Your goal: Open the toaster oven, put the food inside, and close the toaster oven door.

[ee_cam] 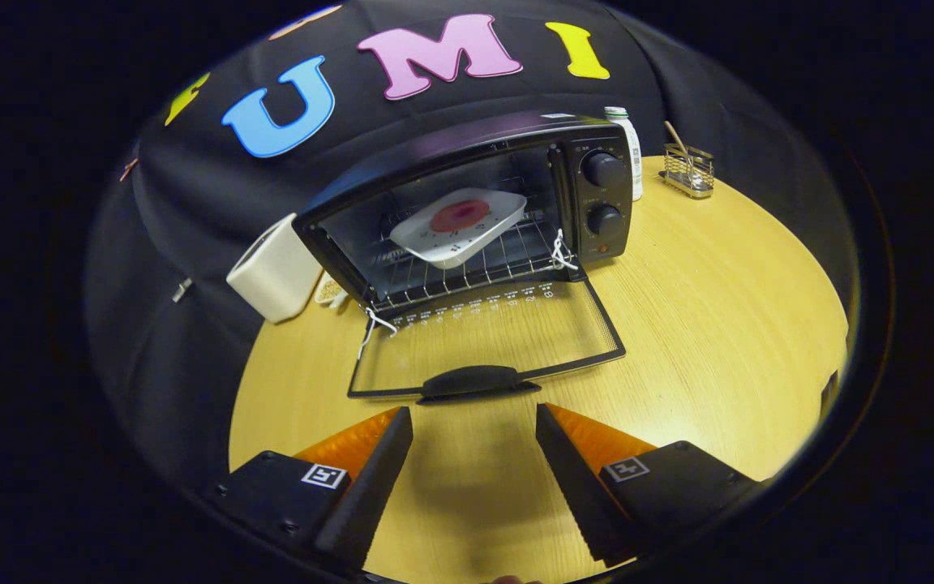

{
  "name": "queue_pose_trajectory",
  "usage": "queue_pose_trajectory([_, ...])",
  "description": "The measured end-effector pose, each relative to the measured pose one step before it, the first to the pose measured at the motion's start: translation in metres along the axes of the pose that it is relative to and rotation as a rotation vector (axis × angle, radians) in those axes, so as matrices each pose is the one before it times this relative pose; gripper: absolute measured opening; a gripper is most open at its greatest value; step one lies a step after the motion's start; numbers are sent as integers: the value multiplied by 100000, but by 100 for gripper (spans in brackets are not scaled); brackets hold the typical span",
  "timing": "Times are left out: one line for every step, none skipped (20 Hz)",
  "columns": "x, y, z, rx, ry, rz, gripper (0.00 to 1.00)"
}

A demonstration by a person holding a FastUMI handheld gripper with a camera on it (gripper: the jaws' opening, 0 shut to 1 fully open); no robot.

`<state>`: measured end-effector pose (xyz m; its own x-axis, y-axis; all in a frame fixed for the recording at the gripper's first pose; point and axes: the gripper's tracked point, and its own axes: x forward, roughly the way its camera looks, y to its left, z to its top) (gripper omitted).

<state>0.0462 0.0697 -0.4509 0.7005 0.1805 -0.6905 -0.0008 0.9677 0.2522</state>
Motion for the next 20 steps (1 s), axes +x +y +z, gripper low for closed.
queue_pose_trajectory([266, -379, -464, -2622, 1949, -2125, 99])
queue_pose_trajectory([420, -332, -237, -3166, 822, -2586, 99])
queue_pose_trajectory([392, -506, -170, -3435, 283, -2497, 99])
queue_pose_trajectory([286, -241, -263, -3545, 510, -2058, 99])
queue_pose_trajectory([415, -351, -174, -3260, 720, -1645, 99])
queue_pose_trajectory([423, -315, -235, -2566, 1055, -1593, 99])
queue_pose_trajectory([458, -216, -282, -1544, 1157, -944, 99])
queue_pose_trajectory([741, -40, -216, -668, 1498, -380, 99])
queue_pose_trajectory([538, -34, -180, -128, 1417, -155, 99])
queue_pose_trajectory([586, 16, -63, 85, 1066, -124, 99])
queue_pose_trajectory([467, 54, 37, 287, 681, 68, 99])
queue_pose_trajectory([457, 166, 73, 359, 505, 136, 99])
queue_pose_trajectory([438, 130, 24, -29, 589, 125, 99])
queue_pose_trajectory([455, 9, -122, -302, 1258, -203, 99])
queue_pose_trajectory([221, -88, 223, -666, 190, -1079, 99])
queue_pose_trajectory([235, 138, 370, 11, -735, 164, 100])
queue_pose_trajectory([224, 273, 117, 59, 454, 109, 99])
queue_pose_trajectory([230, 71, 330, -460, -136, 114, 100])
queue_pose_trajectory([23, 184, -28, -462, 754, 164, 100])
queue_pose_trajectory([80, 82, 65, -594, 424, 15, 100])
